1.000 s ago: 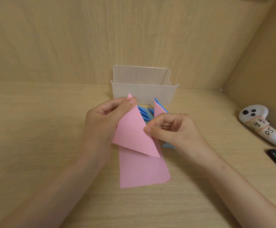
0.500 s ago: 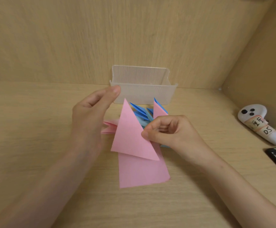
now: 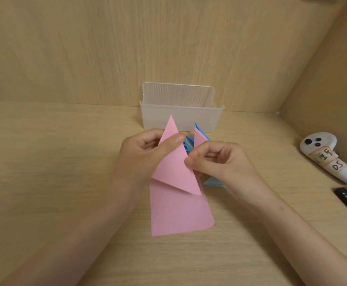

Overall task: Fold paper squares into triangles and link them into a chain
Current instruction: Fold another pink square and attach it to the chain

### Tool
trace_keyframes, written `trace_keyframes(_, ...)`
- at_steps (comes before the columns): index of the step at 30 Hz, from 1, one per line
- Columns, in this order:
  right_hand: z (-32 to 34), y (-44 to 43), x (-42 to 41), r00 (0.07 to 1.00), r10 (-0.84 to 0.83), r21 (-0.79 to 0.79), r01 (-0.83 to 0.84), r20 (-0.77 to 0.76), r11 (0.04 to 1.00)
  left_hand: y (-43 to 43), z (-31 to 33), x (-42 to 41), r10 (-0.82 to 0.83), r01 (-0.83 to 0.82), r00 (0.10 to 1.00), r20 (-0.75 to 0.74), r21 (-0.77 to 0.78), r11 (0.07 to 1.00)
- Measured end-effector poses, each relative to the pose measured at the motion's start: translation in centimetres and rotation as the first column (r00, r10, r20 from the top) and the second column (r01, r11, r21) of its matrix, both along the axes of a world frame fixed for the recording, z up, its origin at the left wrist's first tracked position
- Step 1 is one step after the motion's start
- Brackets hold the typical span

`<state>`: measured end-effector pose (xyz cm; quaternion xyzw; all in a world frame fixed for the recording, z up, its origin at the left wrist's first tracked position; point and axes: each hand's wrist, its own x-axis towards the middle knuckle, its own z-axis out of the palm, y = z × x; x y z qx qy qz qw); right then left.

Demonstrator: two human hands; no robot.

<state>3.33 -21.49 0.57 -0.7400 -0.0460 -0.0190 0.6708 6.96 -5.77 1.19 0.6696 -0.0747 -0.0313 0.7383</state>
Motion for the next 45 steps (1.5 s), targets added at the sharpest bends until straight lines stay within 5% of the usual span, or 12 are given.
trace_keyframes(12, 0.0, 0.3, 0.0, 0.994, -0.068, 0.064, 0.062, 0.091, 0.996, -0.4, -0.5, -0.5, -0.061, 0.057, 0.997, 0.05, 0.062, 0.996)
trace_keyframes(22, -0.1, 0.0, 0.0, 0.997, 0.068, -0.096, -0.063, 0.048, 0.993, 1.0, 0.4, 0.6, 0.206, -0.204, 0.979, 0.005, -0.092, 0.975)
trace_keyframes(32, 0.5, -0.8, 0.1, 0.995, 0.098, -0.209, -0.092, 0.017, 0.974, 1.7, 0.5, 1.4, 0.264, -0.263, 0.964, -0.011, -0.139, 0.955)
trace_keyframes(37, 1.0, -1.0, 0.1, 0.997, -0.037, -0.055, 0.041, 0.066, 0.998, 0.9, 0.0, 0.8, 0.181, -0.18, 0.984, 0.003, -0.075, 0.981)
trace_keyframes(45, 0.1, 0.0, -0.1, 0.997, -0.034, -0.003, 0.035, 0.071, 0.999, -0.8, -1.0, -0.9, -0.019, 0.019, 1.0, 0.012, -0.041, 0.999)
